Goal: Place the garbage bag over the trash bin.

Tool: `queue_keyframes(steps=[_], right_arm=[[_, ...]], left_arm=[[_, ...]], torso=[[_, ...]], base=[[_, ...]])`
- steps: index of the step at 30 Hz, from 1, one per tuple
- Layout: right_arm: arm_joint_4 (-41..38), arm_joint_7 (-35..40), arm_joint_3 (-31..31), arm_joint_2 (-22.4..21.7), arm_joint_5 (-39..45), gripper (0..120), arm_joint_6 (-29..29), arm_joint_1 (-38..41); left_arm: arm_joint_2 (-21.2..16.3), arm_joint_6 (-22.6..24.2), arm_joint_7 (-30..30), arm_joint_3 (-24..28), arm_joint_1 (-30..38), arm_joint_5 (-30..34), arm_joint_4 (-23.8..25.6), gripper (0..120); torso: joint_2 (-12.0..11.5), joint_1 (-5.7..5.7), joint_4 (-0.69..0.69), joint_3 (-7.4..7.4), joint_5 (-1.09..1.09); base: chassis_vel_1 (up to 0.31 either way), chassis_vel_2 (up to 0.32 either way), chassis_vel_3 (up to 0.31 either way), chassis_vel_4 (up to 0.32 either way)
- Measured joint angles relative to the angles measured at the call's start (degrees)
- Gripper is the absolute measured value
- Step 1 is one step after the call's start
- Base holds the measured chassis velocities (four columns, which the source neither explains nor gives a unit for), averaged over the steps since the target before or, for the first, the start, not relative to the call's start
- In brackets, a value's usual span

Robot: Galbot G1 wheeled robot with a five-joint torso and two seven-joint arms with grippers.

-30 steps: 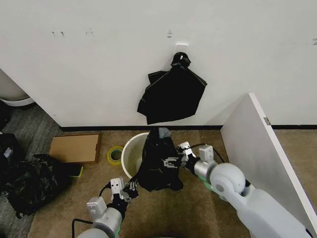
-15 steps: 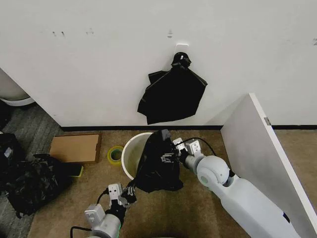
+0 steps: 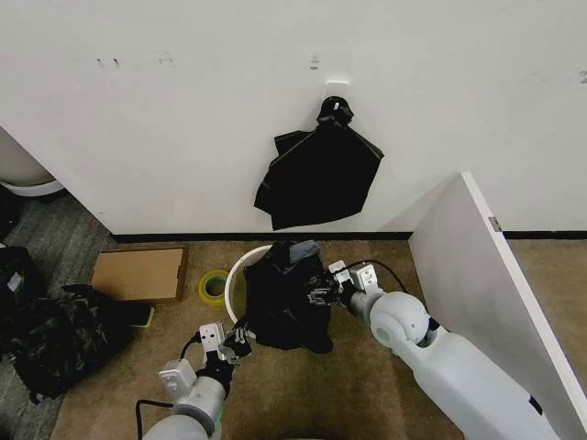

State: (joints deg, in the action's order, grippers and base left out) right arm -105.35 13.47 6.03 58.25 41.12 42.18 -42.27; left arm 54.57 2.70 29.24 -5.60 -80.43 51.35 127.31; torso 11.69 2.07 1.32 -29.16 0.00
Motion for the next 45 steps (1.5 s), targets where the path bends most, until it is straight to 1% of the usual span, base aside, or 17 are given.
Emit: queue_keyframes(steps=[1, 2, 3, 5, 7, 9, 15, 17, 18, 20, 21, 23, 26, 30, 35, 37, 45], right_arm=[[0.0, 0.2, 0.0, 0.0, 0.1, 84, 0.0, 0.0], [0.0, 0.9, 0.1, 0.0, 0.4, 77, 0.0, -0.1], [0.0, 0.9, 0.1, 0.0, 0.4, 77, 0.0, -0.1], [-0.2, 1.7, 0.3, -0.1, 0.7, 71, 0.0, -0.3], [-0.7, 2.4, 0.5, -0.4, 0.7, 59, 0.0, -0.9], [-0.9, 2.7, 0.5, -0.5, 0.7, 58, 0.0, -1.2], [-2.8, 5.3, 0.1, -0.7, 0.7, 30, -0.1, -3.2], [-3.1, 5.8, 0.0, -0.8, 0.7, 27, -0.1, -3.5], [-3.4, 6.5, -0.1, -0.8, 0.8, 22, -0.1, -3.8], [-3.9, 7.9, -0.4, -0.7, 0.9, 16, -0.2, -4.4], [-4.4, 9.0, -0.9, -0.5, 1.0, 10, -0.3, -5.1], [-5.3, 10.3, -1.9, -0.2, 1.3, 5, -0.4, -6.1], [-6.5, 11.6, -3.2, 0.0, 1.4, 4, -1.4, -7.4], [-9.0, 13.0, -5.7, 0.0, 0.6, 3, -5.0, -10.9], [-11.6, 13.6, -7.9, 0.7, -7.3, 3, -11.6, -14.7], [-12.0, 15.5, -8.7, 2.2, -9.8, 3, -13.9, -15.4], [-12.2, 17.1, -10.9, 4.0, -10.2, 3, -15.2, -15.1]], left_arm=[[0.0, 0.0, 0.0, 0.0, 0.0, 0.0, 0.0, 0], [0.0, 0.1, 0.0, 0.0, 0.2, 0.1, 0.0, 0], [0.0, 0.1, 0.0, 0.0, 0.2, 0.1, 0.0, 0], [0.0, 0.1, 0.0, 0.0, 0.3, 0.1, 0.0, 0], [-0.1, 0.1, 0.0, 0.1, 0.4, 0.1, -0.1, 0], [-0.1, 0.1, 0.0, 0.1, 0.4, 0.1, -0.1, 0], [0.1, 0.0, -0.2, 0.1, 0.3, -0.3, -0.1, 0], [0.1, -0.1, -0.4, 0.1, 0.2, -0.5, -0.1, 0], [0.1, -0.3, -0.6, 0.2, 0.2, -0.6, -0.1, 0], [0.2, -0.9, -1.3, 0.3, 0.1, -1.1, -0.1, 0], [0.3, -1.7, -2.3, 0.3, -0.1, -1.9, -0.3, 0], [0.5, -3.0, -3.7, 0.4, -0.2, -3.1, -0.7, 0], [0.7, -4.1, -4.5, 0.4, -0.2, -3.7, -1.1, 0], [1.6, -6.1, -5.7, 0.4, 0.1, -5.2, -2.4, 0], [2.6, -8.5, -8.2, 0.2, 0.4, -8.6, -3.7, 0], [2.7, -10.4, -11.1, 0.0, 0.1, -11.1, -4.7, 0], [2.1, -13.5, -13.1, -1.4, 0.0, -16.7, -8.2, 0]], torso=[[0.0, 0.0, 0.0, 0.0, 0.0], [0.0, 0.0, -0.01, 0.0, 0.0], [0.0, 0.0, -0.01, 0.0, 0.0], [0.0, 0.0, 0.0, 0.0, 0.0], [0.0, 0.0, 0.0, 0.0, 0.0], [0.0, 0.0, 0.0, 0.0, 0.0], [0.0, 0.0, 0.0, 0.0, 0.0], [0.0, 0.0, 0.0, 0.0, 0.0], [0.0, 0.0, 0.0, 0.0, 0.0], [0.0, 0.0, 0.0, 0.0, 0.0], [0.0, 0.0, 0.0, 0.0, 0.0], [0.0, 0.0, -0.01, 0.0, 0.02], [0.0, 0.0, -0.02, 0.0, 0.01], [0.0, 0.0, 0.02, 0.0, 0.01], [0.0, 0.0, 0.01, 0.0, 0.0], [0.0, 0.0, 0.01, 0.0, 0.0], [0.0, 0.0, -0.01, 0.0, 0.01]], base=[[0.0, 0.0, 0.0, 0.0], [0.0, 0.0, 0.0, 0.0], [0.0, 0.0, 0.0, 0.0], [0.0, 0.0, 0.0, 0.0], [0.0, 0.0, 0.0, 0.0], [0.0, 0.0, 0.0, 0.0], [0.0, 0.0, 0.0, 0.0], [0.0, 0.0, 0.0, 0.0], [0.0, 0.0, 0.0, 0.0], [0.0, 0.0, 0.0, 0.0], [0.0, 0.0, 0.0, 0.0], [0.0, 0.0, 0.0, 0.0], [0.0, 0.0, 0.0, 0.0], [0.0, 0.0, 0.0, 0.0], [0.0, 0.0, 0.0, 0.0], [0.0, 0.0, 0.0, 0.0], [0.0, 0.0, 0.0, 0.0]])
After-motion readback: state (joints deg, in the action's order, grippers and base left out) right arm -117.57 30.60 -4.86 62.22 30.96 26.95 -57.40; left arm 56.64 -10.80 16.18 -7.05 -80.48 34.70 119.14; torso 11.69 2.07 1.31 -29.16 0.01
